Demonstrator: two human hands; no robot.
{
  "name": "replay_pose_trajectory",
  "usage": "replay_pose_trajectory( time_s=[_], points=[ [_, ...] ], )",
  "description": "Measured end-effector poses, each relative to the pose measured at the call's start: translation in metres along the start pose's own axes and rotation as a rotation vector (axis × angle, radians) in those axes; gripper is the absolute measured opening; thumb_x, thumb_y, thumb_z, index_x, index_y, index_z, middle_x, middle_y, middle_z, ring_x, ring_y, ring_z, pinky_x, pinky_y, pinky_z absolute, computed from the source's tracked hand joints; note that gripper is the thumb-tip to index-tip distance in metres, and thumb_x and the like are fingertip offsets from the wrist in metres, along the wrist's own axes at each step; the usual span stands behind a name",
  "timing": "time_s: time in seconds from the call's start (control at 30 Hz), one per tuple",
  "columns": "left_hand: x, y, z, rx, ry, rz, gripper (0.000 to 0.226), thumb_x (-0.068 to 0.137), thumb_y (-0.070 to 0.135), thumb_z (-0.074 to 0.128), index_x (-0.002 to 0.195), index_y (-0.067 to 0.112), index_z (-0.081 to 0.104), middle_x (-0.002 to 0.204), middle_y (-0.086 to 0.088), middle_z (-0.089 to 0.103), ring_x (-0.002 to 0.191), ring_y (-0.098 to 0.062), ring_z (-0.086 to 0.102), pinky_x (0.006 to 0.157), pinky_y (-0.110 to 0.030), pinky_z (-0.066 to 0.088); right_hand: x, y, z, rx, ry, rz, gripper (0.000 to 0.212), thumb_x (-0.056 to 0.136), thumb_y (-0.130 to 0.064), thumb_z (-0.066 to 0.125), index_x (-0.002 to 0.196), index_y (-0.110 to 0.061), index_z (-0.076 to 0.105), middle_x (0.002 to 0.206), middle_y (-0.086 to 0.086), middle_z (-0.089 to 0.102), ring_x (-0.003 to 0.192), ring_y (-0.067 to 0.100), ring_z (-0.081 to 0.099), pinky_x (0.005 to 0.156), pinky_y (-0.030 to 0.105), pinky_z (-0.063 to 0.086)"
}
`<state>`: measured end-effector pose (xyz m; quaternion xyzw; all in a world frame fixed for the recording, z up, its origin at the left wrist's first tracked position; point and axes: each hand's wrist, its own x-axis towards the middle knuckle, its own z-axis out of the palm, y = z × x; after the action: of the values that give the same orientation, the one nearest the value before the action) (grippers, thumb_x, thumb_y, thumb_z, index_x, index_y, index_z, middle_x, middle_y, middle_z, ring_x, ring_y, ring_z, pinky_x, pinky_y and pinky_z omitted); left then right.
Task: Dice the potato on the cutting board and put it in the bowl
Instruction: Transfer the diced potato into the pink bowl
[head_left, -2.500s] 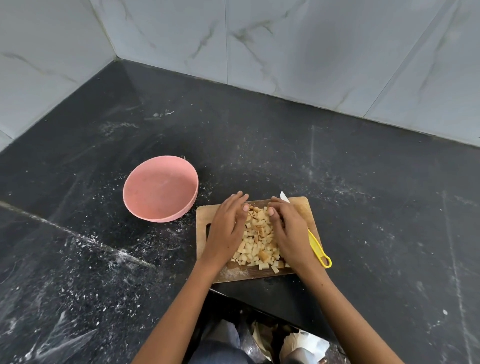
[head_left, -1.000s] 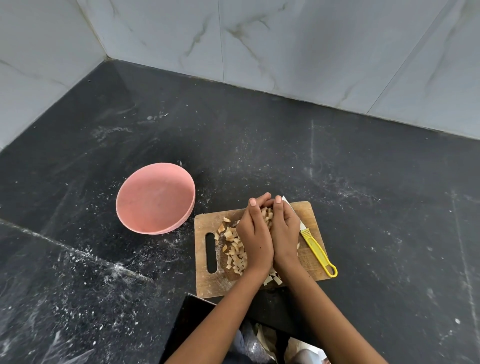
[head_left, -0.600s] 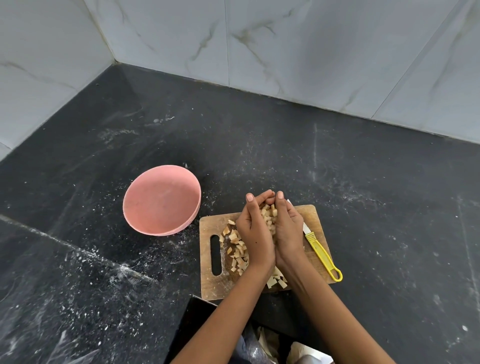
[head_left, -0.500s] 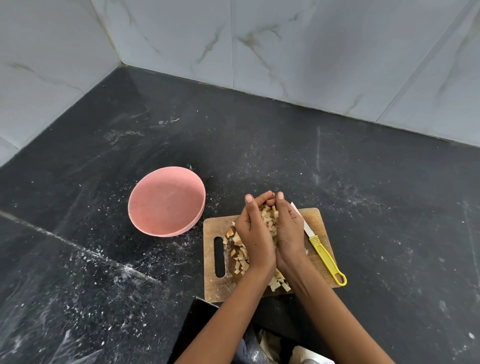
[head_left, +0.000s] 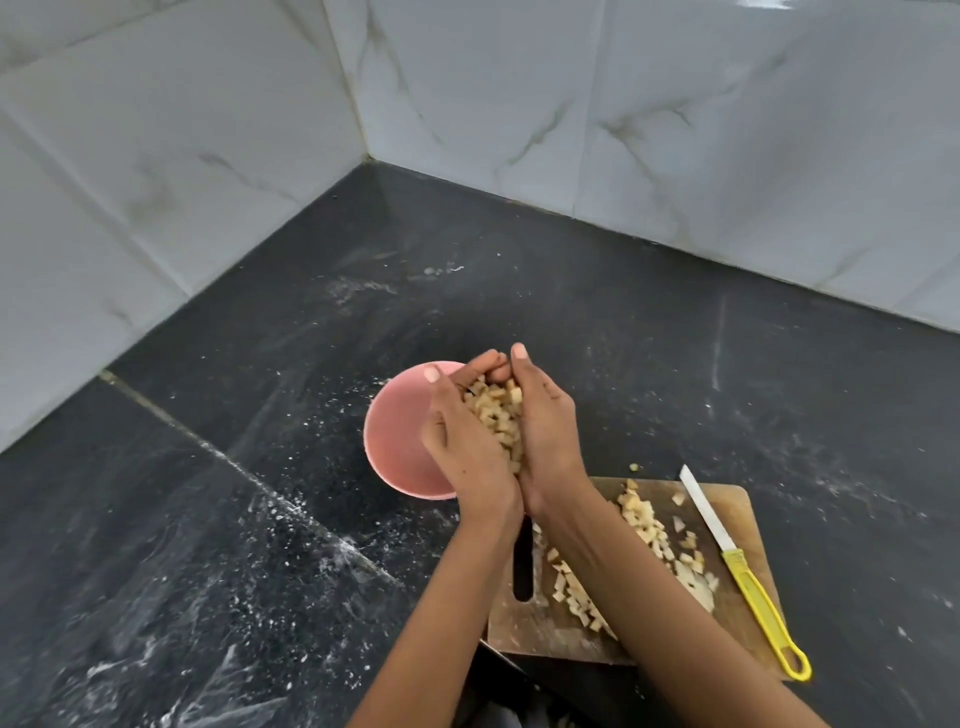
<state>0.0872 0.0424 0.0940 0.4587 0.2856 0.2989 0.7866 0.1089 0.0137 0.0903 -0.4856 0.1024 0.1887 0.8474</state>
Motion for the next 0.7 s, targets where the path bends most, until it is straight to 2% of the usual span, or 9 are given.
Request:
replay_pose_trajectory(
  time_s=[0.07, 0.13, 0.17, 0.27, 0.33, 0.43, 0.5, 0.6, 0.7],
  points=[
    [0.022, 0.007, -0.006, -0.025, 0.050, -0.004, 0.062, 0.104, 0.041, 0.030, 0.084, 0.001, 0.072, 0.079, -0.009, 0.074, 0.078, -0.020, 0.072, 0.071, -0.024, 0.056, 0.014, 0.004, 0.021, 0.015, -0.024, 0.057, 0.043, 0.097, -0.041, 0.049, 0.082, -0.002, 0.062, 0.085, 0.012, 0.069, 0.084, 0.027, 0.068, 0.079, 0.038, 0.058],
    [0.042, 0.012, -0.013, -0.060, 0.111, -0.028, 0.068, 0.103, 0.048, 0.028, 0.073, 0.005, 0.071, 0.075, -0.011, 0.072, 0.075, -0.024, 0.071, 0.071, -0.031, 0.058, 0.029, 0.010, 0.038, 0.001, 0.033, 0.070, 0.048, 0.097, -0.044, 0.046, 0.063, -0.010, 0.053, 0.066, 0.004, 0.064, 0.067, 0.019, 0.065, 0.068, 0.030, 0.057],
    [0.051, 0.013, -0.017, -0.070, 0.146, -0.037, 0.070, 0.103, 0.050, 0.028, 0.066, 0.007, 0.069, 0.072, -0.011, 0.071, 0.072, -0.025, 0.070, 0.070, -0.033, 0.058, 0.035, 0.014, 0.044, -0.018, 0.057, 0.047, 0.050, 0.098, -0.044, 0.044, 0.060, -0.013, 0.049, 0.058, 0.001, 0.059, 0.059, 0.014, 0.061, 0.061, 0.026, 0.055],
    [0.071, 0.013, -0.026, -0.120, 0.215, -0.074, 0.072, 0.102, 0.052, 0.027, 0.057, 0.007, 0.059, 0.057, -0.007, 0.063, 0.055, -0.019, 0.064, 0.058, -0.025, 0.053, 0.050, 0.023, 0.051, -0.112, 0.040, -0.091, 0.048, 0.100, -0.040, 0.041, 0.063, -0.011, 0.049, 0.051, -0.003, 0.051, 0.047, 0.007, 0.051, 0.054, 0.022, 0.048],
    [0.079, 0.010, -0.035, -0.100, 0.200, -0.092, 0.073, 0.102, 0.053, 0.024, 0.057, 0.007, 0.059, 0.056, -0.006, 0.063, 0.053, -0.017, 0.063, 0.057, -0.022, 0.052, 0.059, 0.027, 0.046, -0.208, -0.013, -0.170, 0.038, 0.101, -0.031, 0.042, 0.075, -0.007, 0.056, 0.053, -0.003, 0.048, 0.047, 0.005, 0.046, 0.054, 0.020, 0.044],
    [0.084, 0.004, -0.050, -0.050, 0.140, -0.093, 0.078, 0.101, 0.056, 0.018, 0.067, 0.009, 0.069, 0.076, -0.010, 0.071, 0.074, -0.022, 0.069, 0.078, -0.032, 0.052, 0.069, 0.025, 0.036, -0.333, -0.166, -0.188, 0.020, 0.101, -0.018, 0.045, 0.101, -0.004, 0.060, 0.059, -0.004, 0.046, 0.054, 0.004, 0.044, 0.058, 0.017, 0.042],
    [0.086, 0.002, -0.058, -0.043, 0.096, -0.098, 0.080, 0.101, 0.057, 0.013, 0.081, 0.005, 0.072, 0.093, -0.013, 0.074, 0.090, -0.025, 0.070, 0.089, -0.035, 0.051, 0.073, 0.024, 0.030, -0.360, -0.244, -0.146, 0.020, 0.101, -0.018, 0.044, 0.105, -0.006, 0.060, 0.062, -0.004, 0.046, 0.058, 0.004, 0.045, 0.061, 0.015, 0.043],
    [0.086, 0.002, -0.062, -0.063, 0.042, -0.141, 0.084, 0.101, 0.057, 0.009, 0.096, 0.001, 0.071, 0.104, -0.014, 0.073, 0.101, -0.025, 0.068, 0.096, -0.034, 0.048, 0.076, 0.026, 0.024, -0.407, -0.250, -0.097, 0.022, 0.104, -0.020, 0.036, 0.108, -0.012, 0.056, 0.063, -0.005, 0.047, 0.060, 0.003, 0.046, 0.067, 0.017, 0.042],
    [0.086, 0.004, -0.065, -0.087, 0.009, -0.179, 0.084, 0.100, 0.058, 0.008, 0.102, 0.002, 0.070, 0.110, -0.012, 0.072, 0.105, -0.022, 0.067, 0.098, -0.034, 0.047, 0.076, 0.025, 0.022, -0.541, -0.329, -0.129, 0.024, 0.099, -0.001, 0.038, 0.114, -0.013, 0.052, 0.076, -0.002, 0.057, 0.072, 0.005, 0.056, 0.072, 0.019, 0.045]
  ],
)
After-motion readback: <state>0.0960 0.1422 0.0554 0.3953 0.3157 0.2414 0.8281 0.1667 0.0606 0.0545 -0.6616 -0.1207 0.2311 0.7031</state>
